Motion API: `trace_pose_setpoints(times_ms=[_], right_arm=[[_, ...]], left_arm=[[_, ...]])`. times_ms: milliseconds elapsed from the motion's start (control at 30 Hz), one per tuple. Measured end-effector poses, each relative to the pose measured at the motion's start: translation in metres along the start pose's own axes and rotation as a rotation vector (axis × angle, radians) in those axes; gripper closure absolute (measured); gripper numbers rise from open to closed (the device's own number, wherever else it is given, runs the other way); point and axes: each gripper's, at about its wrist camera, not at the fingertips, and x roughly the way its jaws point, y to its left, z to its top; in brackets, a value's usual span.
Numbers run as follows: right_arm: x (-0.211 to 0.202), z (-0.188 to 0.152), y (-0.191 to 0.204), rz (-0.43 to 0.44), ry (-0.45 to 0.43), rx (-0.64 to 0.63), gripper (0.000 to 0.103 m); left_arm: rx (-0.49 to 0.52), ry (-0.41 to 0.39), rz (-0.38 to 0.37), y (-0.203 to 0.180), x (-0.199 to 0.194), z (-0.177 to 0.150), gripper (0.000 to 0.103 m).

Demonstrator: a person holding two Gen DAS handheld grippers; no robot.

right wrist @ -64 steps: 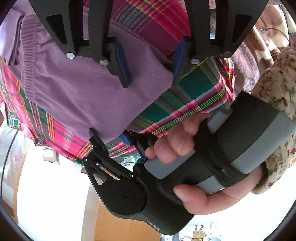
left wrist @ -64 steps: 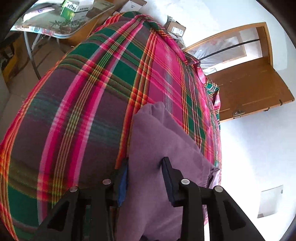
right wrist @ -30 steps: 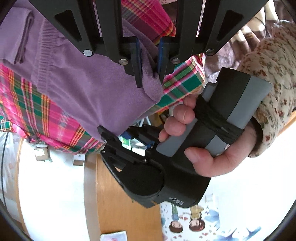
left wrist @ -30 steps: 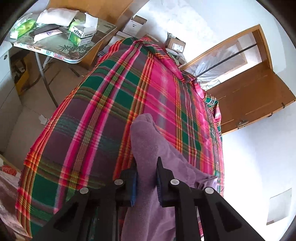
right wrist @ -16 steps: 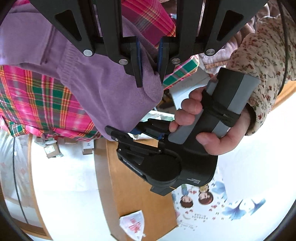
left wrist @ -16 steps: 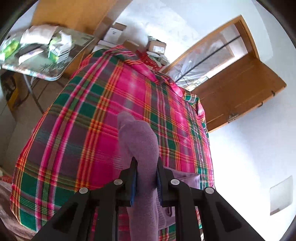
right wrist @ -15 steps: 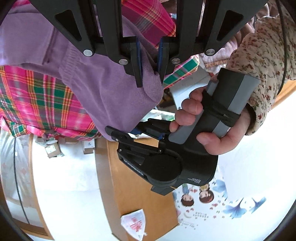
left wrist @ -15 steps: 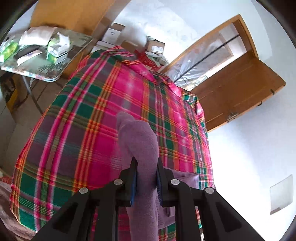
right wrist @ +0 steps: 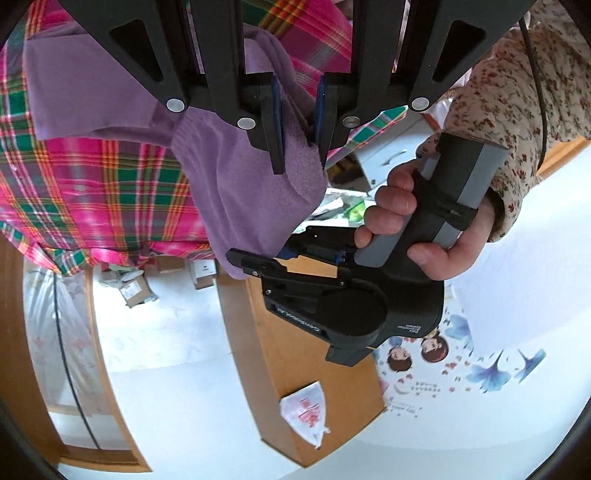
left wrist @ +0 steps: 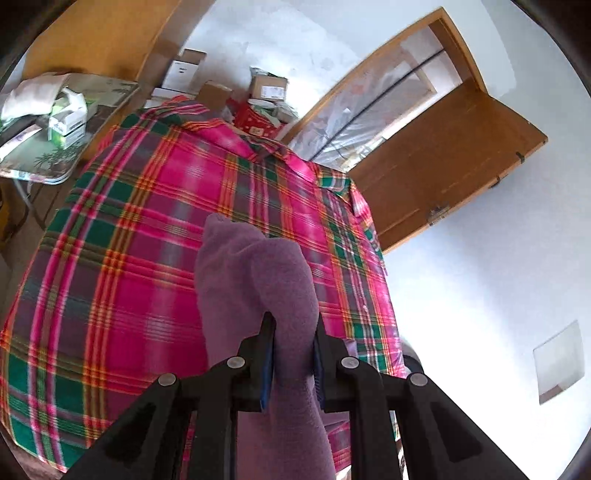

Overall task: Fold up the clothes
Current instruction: 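Lift the purple end with the left gripper and fold it over the stack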

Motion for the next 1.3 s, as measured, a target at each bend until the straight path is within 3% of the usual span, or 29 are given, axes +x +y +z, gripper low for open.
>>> trace_pose_setpoints(times_ms=[333, 733, 1300], right_arm=[[-0.044, -0.001, -0.032, -0.075, -0.039, 0.056, 0.089], [-0.068, -0.004, -0.065, -0.106, -0.061, 0.132, 0.089], [-0.111, -0.032, -0.124, -0.211, -0.075, 0.278, 0.089]], left_arm=[[0.072, 0.045, -0.024, -0.051, 0.032, -0.001, 0.085], [0.104, 0.099, -0.013, -0.086, 0.07, -0.001, 0.085], [0.158, 0.208, -0.002, -0.133, 0.154, -0.017, 0.085]])
